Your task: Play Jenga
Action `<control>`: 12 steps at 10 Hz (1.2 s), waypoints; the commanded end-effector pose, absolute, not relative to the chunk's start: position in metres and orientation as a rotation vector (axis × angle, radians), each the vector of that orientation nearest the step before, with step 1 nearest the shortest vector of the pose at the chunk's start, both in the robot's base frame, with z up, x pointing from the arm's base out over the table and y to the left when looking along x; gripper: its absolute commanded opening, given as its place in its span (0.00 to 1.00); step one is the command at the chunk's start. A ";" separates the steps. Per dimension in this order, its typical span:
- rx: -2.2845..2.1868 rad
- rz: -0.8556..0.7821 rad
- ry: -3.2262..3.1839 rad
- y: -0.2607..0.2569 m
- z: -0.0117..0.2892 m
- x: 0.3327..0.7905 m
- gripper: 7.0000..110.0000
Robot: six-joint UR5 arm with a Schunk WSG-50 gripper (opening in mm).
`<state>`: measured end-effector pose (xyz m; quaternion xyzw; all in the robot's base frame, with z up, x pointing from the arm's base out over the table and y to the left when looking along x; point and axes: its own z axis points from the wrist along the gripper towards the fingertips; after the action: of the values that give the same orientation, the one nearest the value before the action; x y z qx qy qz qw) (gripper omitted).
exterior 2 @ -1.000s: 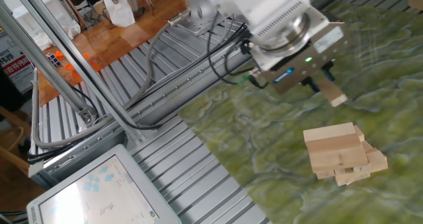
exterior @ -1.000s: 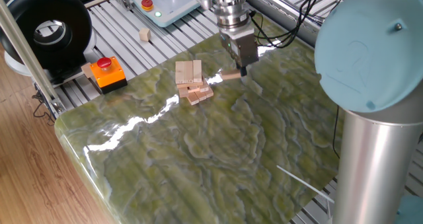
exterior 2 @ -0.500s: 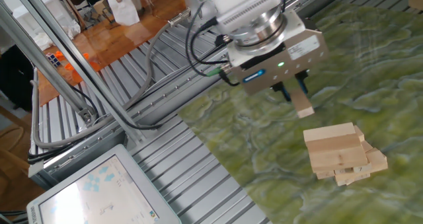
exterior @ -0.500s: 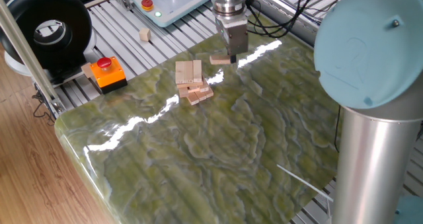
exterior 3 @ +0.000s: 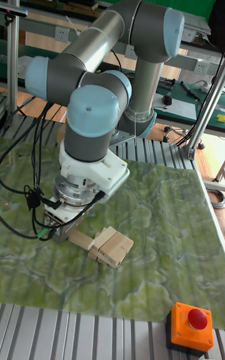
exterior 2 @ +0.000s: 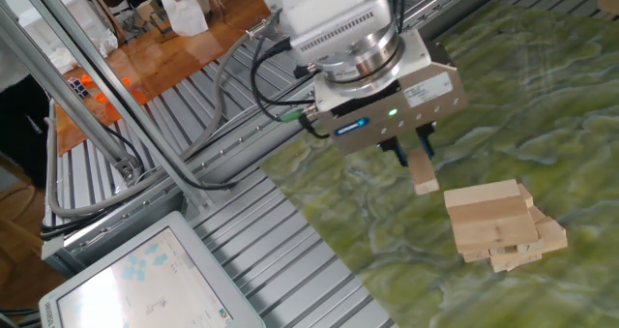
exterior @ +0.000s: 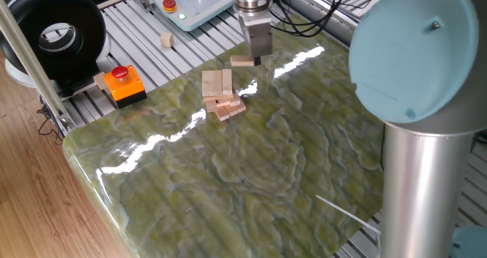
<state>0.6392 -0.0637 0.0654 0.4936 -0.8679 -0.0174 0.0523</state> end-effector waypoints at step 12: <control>1.379 0.071 -2.761 -0.047 0.106 0.600 0.00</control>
<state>0.6008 -0.0573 0.1023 0.4511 -0.8903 0.0319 0.0535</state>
